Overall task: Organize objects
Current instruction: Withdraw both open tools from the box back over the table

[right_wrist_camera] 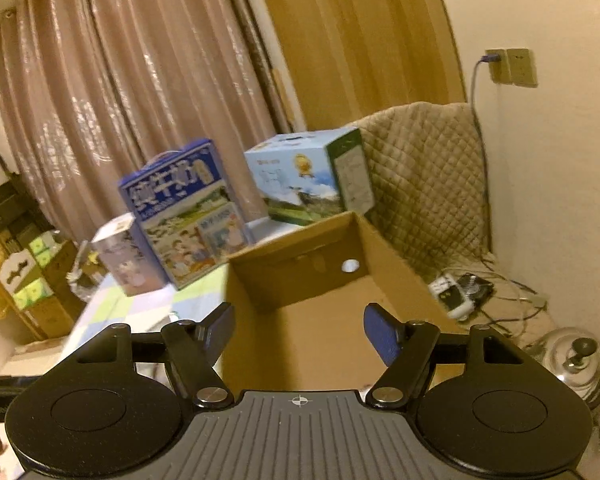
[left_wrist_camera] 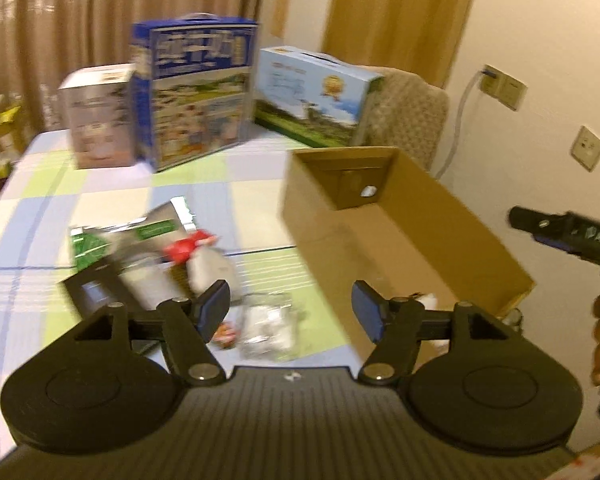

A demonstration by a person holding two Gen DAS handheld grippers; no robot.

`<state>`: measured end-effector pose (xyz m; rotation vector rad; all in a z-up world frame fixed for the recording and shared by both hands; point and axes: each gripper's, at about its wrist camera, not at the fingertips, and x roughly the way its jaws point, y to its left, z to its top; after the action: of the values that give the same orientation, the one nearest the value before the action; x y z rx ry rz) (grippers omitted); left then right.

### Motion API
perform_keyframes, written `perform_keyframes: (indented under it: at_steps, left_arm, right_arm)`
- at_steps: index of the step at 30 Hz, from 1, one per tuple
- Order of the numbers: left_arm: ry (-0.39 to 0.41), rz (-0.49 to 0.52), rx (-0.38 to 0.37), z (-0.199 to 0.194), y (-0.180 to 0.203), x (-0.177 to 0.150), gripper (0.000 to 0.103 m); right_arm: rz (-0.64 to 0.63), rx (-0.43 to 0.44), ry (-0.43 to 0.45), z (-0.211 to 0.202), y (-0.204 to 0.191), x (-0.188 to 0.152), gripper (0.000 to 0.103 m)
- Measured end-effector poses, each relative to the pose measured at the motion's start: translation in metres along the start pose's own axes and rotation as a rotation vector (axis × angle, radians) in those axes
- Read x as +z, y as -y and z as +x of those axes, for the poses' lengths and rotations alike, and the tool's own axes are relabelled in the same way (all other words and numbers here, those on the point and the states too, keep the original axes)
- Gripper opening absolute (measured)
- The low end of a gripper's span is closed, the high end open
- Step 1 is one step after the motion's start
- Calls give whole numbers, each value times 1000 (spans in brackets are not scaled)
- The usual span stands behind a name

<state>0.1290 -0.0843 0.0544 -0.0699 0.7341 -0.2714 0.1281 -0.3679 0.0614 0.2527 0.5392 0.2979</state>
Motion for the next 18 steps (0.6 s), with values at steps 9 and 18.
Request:
perform_keyframes:
  at_steps: [9, 18]
  left_arm:
    - [7, -70, 134, -42, -66, -25, 76]
    - [8, -89, 191, -54, -99, -44, 81]
  right_arm:
    - [-83, 116, -59, 2, -76, -23, 69]
    - [-164, 151, -158, 26, -118, -66, 69]
